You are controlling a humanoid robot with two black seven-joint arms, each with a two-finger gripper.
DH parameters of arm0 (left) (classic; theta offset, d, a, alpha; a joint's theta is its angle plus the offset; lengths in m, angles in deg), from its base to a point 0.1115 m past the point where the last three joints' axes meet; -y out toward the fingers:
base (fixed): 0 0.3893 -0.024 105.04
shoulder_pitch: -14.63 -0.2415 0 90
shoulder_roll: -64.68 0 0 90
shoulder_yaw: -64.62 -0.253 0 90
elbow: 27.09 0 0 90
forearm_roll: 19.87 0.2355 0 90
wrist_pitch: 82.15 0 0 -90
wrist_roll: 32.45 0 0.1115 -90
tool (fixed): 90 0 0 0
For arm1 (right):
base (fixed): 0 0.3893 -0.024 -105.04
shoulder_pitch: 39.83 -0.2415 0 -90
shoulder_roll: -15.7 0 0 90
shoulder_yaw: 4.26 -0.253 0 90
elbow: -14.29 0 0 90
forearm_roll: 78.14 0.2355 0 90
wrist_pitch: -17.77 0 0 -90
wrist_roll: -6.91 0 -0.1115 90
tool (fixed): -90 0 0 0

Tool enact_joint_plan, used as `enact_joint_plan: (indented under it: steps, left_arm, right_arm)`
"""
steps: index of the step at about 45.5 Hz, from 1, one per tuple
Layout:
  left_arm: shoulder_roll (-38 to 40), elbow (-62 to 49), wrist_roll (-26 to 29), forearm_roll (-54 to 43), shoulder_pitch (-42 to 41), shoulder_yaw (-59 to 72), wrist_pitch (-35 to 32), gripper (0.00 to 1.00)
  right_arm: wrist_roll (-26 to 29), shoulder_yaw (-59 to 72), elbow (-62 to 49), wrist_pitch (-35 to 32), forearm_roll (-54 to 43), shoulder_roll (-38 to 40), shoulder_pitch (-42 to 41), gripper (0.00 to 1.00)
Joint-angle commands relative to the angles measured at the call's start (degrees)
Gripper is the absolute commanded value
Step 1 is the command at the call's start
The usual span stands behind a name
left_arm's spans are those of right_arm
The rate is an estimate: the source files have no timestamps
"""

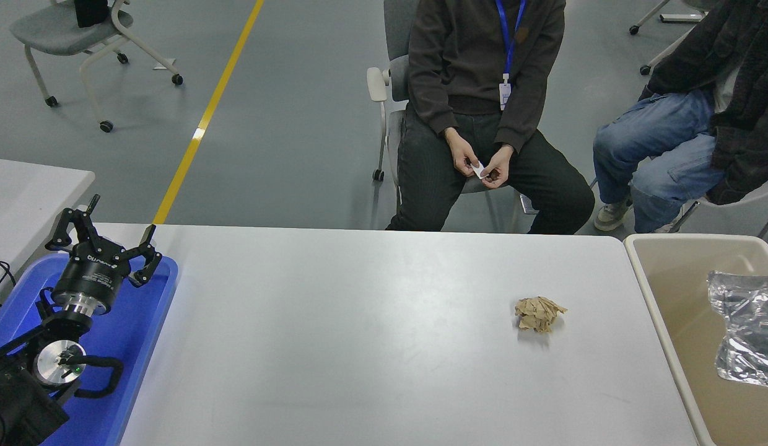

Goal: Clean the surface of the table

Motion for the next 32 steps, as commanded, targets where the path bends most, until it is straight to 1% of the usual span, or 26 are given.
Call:
enact_joint_plan:
  steps: [1, 2, 5, 8, 9, 13, 16, 20, 22, 28, 32]
  left_arm:
    - [0.00, 0.00, 0.00, 0.00, 0.00, 0.00, 0.00, 1.00]
    - [0.00, 0.00, 0.00, 0.00, 0.00, -0.09, 0.00, 1.00]
    - [0.00, 0.00, 0.00, 0.00, 0.00, 0.00, 0.00, 1.00]
    - [0.00, 0.00, 0.00, 0.00, 0.00, 0.00, 0.00, 1.00]
    - [0.00, 0.00, 0.00, 0.00, 0.00, 0.00, 0.00, 1.00]
    - [0.00, 0.00, 0.00, 0.00, 0.00, 0.00, 0.00, 1.00]
    - [0.00, 0.00, 0.00, 0.00, 0.00, 0.00, 0.00, 1.00]
    - [0.00, 0.00, 0.00, 0.00, 0.00, 0.00, 0.00, 1.00]
    - [0.00, 0.00, 0.00, 0.00, 0.00, 0.00, 0.00, 1.00]
    - [0.00, 0.00, 0.00, 0.00, 0.00, 0.00, 0.00, 1.00]
    - [0.00, 0.00, 0.00, 0.00, 0.00, 0.00, 0.00, 1.00]
  right_arm:
    - [2.79, 0.10, -0.02, 0.08, 4.11, -0.07, -0.05, 0.59]
    - [2.88, 0.10, -0.02, 0.16, 4.64, -0.07, -0.05, 0.62]
    - [2.79, 0.10, 0.06, 0.25, 6.74, -0.16, -0.05, 0.65]
    - [2.79, 0.19, 0.07, 0.25, 8.68, -0.16, 0.03, 0.75]
    - [2.79, 0.19, 0.07, 0.17, 9.12, -0.16, -0.05, 0.76]
    - [2.79, 0.19, 0.07, -0.01, 9.91, -0.16, 0.03, 0.78]
    - [2.79, 0.10, 0.07, -0.01, 10.09, -0.16, 0.03, 0.88]
    - [2.79, -0.16, 0.15, -0.01, 10.09, -0.16, 0.03, 0.90]
    - [2.79, -0.51, 0.15, -0.18, 10.09, -0.16, 0.03, 0.99]
    - [2.79, -1.04, 0.33, -0.45, 11.40, -0.16, -0.05, 0.99]
    - [2.70, -0.34, 0.33, -0.45, 15.79, -0.68, -0.05, 0.99]
